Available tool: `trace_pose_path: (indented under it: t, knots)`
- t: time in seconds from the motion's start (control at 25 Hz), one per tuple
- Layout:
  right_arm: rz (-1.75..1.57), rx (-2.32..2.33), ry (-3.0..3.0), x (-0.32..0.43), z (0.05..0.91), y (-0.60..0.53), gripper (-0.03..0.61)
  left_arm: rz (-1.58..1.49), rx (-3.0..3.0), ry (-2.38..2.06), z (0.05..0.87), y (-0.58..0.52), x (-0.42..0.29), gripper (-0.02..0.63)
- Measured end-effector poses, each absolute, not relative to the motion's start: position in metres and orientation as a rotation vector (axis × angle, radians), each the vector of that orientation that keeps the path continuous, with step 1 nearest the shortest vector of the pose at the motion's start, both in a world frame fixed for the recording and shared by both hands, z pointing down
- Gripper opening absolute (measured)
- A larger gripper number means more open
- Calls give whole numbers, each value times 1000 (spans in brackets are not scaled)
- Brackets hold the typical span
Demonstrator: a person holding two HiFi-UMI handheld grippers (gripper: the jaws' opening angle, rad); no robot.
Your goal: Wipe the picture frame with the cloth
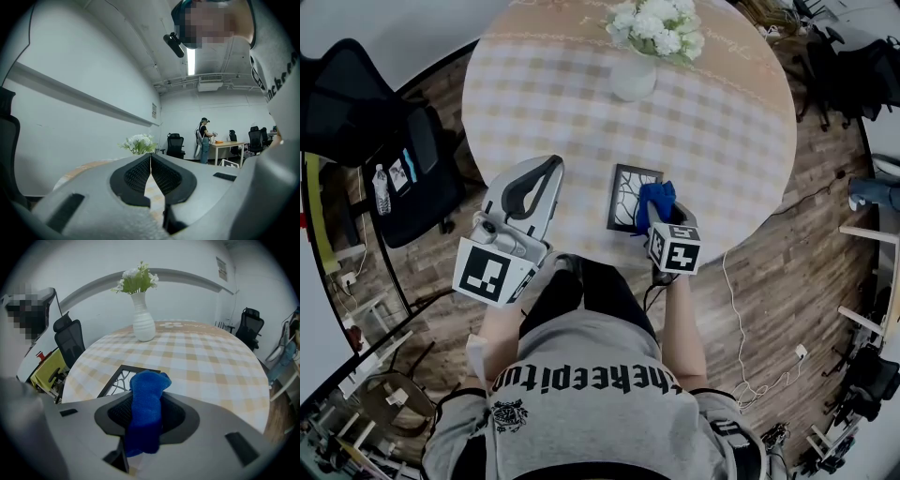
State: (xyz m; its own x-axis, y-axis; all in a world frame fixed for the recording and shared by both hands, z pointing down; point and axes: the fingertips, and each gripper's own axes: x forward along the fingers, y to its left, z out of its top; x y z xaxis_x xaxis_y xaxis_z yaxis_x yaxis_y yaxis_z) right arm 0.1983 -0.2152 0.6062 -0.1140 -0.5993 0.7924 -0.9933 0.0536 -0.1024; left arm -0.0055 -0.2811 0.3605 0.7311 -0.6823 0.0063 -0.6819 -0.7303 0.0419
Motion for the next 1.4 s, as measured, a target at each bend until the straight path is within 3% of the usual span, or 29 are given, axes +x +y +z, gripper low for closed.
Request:
trace_pose_path:
  t: [1.4]
  knots:
    - [875, 1435, -1888, 107, 612, -221, 144, -12, 2835, -1276, 358, -256, -57, 17]
